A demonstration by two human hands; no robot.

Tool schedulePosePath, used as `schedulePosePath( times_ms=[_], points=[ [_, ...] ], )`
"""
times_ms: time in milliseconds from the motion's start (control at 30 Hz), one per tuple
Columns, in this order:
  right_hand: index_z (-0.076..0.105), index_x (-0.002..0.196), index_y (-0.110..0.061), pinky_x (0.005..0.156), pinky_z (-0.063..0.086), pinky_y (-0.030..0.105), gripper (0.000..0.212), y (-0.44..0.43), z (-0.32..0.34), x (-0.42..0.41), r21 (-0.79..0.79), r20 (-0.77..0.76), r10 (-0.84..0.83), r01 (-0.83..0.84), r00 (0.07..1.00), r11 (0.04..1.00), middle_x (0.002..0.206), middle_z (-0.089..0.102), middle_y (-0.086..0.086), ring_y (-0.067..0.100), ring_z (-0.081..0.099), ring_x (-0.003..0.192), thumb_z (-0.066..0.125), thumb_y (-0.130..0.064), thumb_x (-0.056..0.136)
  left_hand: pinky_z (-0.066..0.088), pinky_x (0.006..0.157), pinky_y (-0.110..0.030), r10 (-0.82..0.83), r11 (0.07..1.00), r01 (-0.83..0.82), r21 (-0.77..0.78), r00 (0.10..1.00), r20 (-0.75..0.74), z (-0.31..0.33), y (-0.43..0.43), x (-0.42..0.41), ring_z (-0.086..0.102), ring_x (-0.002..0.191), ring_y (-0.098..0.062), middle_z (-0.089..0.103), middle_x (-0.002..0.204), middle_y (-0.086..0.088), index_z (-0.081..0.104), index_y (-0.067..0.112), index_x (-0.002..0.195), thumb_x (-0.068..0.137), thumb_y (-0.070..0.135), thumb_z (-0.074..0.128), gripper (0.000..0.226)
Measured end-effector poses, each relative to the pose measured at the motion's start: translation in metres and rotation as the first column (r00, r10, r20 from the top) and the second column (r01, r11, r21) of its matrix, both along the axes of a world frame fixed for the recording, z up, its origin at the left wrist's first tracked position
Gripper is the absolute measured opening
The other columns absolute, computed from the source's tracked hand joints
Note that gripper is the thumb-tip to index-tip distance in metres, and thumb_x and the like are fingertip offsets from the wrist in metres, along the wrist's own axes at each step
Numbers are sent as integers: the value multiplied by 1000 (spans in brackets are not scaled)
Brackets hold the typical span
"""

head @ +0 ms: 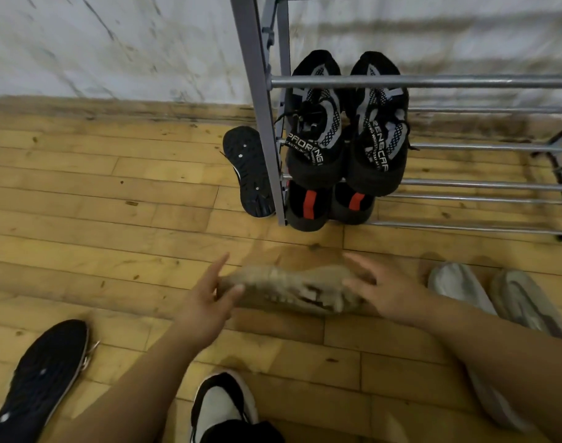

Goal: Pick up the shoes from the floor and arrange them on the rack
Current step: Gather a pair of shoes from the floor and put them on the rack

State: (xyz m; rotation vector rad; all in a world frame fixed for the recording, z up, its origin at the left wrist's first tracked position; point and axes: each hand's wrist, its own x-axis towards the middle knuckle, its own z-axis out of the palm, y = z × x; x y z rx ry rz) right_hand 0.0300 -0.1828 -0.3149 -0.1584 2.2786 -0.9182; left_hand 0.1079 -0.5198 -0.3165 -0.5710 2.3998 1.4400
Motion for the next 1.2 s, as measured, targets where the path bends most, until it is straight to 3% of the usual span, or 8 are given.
schedulePosePath(
  times_ms=[67,233,433,600,733,967,1067,1200],
  points=[
    [39,157,-38,118,38,39,59,8,-3,9,-21,-2,-147,147,989,989,160,45,-3,18,44,143,45,-59,101,61,81,-33,133,991,-133,7,991,-9,3,0,2,68,105,-12,60,126,12,28,52,153,96,46,64,68],
    [18,161,-44,101,43,28,66,6,-14,42,203,69,22,-35,997,979,156,48,0,19,55,125,48,-54,103,51,102,-37,-250,930,296,-219,944,217,-18,23,28,52,119,-15,42,139,8,23,45,158,92,55,66,80],
    [19,159,-51,102,45,27,71,6,-12,51,118,126,-51,37,991,992,159,46,-4,18,52,135,58,-52,100,48,103,-33,-183,956,222,-189,962,203,-17,26,28,49,120,-12,44,134,9,32,38,157,90,47,72,79],
    [25,159,-47,92,54,27,67,31,51,27,161,195,166,-199,967,967,116,63,-14,10,65,105,59,-48,101,52,97,-31,-288,927,319,-199,943,167,26,41,6,54,112,-12,47,130,8,39,42,153,82,51,79,82],
    [27,155,-54,71,49,13,64,88,154,-2,272,173,189,-231,967,934,113,66,-15,5,67,92,60,-52,100,53,88,-19,-537,823,560,-97,822,192,103,76,-21,60,108,-9,45,136,12,34,45,154,75,46,87,94],
    [44,136,-62,64,51,22,53,199,279,24,126,103,-77,63,992,990,92,78,-13,10,65,79,68,-32,99,53,81,-11,-780,618,779,-103,624,46,255,161,-65,66,98,10,58,121,24,32,40,155,77,28,90,98],
    [50,133,-62,67,52,27,51,230,291,48,58,40,-201,198,979,978,101,79,-11,12,67,82,71,-34,96,53,94,-21,-824,551,811,-196,566,30,286,196,-72,65,107,-4,53,135,16,27,44,158,74,44,89,105],
    [61,126,-59,71,51,31,41,273,277,82,-94,-17,-474,471,880,877,104,79,-6,16,67,83,74,-38,92,49,93,-13,-843,523,825,-214,537,8,286,246,-67,61,111,-1,49,130,24,34,51,145,70,57,87,92]
  ],
)
